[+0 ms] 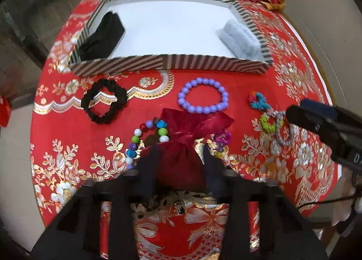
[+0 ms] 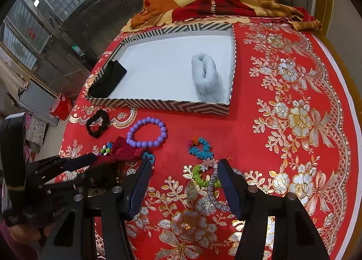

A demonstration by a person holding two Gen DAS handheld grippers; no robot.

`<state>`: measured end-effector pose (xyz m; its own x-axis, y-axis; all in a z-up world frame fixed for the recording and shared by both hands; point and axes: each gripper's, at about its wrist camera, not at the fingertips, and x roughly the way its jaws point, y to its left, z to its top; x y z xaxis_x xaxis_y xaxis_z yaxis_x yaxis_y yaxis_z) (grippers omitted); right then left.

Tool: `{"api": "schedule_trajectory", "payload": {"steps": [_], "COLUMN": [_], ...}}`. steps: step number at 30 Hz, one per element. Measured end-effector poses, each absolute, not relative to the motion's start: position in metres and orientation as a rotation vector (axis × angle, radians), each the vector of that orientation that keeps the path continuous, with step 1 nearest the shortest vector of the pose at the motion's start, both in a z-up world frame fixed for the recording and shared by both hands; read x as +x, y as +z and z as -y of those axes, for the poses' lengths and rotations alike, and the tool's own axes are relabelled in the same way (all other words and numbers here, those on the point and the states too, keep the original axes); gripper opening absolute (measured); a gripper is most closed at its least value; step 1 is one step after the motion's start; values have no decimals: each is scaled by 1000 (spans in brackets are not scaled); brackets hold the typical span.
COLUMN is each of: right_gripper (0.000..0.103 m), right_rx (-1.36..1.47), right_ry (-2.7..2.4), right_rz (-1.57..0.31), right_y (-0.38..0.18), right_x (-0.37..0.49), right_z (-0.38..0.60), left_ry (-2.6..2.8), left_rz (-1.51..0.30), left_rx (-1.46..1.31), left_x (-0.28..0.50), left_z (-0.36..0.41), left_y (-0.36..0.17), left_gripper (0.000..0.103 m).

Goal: Organize jewelry
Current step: 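Grasp the red satin bow with the left tool, then grasp the purple bead bracelet with the right tool while the left lifts the bow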

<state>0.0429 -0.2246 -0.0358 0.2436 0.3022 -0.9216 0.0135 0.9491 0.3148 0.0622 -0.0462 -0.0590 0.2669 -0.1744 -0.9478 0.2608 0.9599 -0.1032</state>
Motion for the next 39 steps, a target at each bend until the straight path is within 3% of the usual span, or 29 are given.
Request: {"api": "schedule_trajectory", "payload": {"steps": [5, 12, 15, 22, 25, 27, 32, 33, 39], "right_gripper": [58, 58, 50, 47, 47, 38, 19, 18, 17], "right_rx": [281, 261, 222, 125, 80, 50, 35, 42, 75], "right_ry": [213, 285, 304, 313, 313, 305, 290, 280, 226], "right_rz": [-1325, -1307, -1315, -1340, -1341, -1347, -1331, -1335, -1357], "right_y": [-44, -57, -66, -89, -96, -102, -103, -103, -103], "right_x": [53, 72, 83, 100, 105, 106, 105, 104, 97], "right_z": [219, 195, 182, 159, 151, 150, 163, 168, 200], "left_ry": [-295, -318, -316, -325, -344, -362, -425, -442, -515], "left_rz": [-1270, -1268, -1259, -1256, -1278, -1293, -1297, -1285, -1307], "left_rx": [31, -90, -130, -123, -104, -106, -128, -101, 80], "left_x": [73, 82, 87, 87, 84, 81, 78, 77, 80], "left_z": [34, 7, -4, -18, -14, -11, -4, 0, 29], "left_y": [-60, -45, -37, -30, -33, -36, -32, -30, -41], "left_gripper": [9, 3, 3, 3, 13, 47, 55, 60, 61]}}
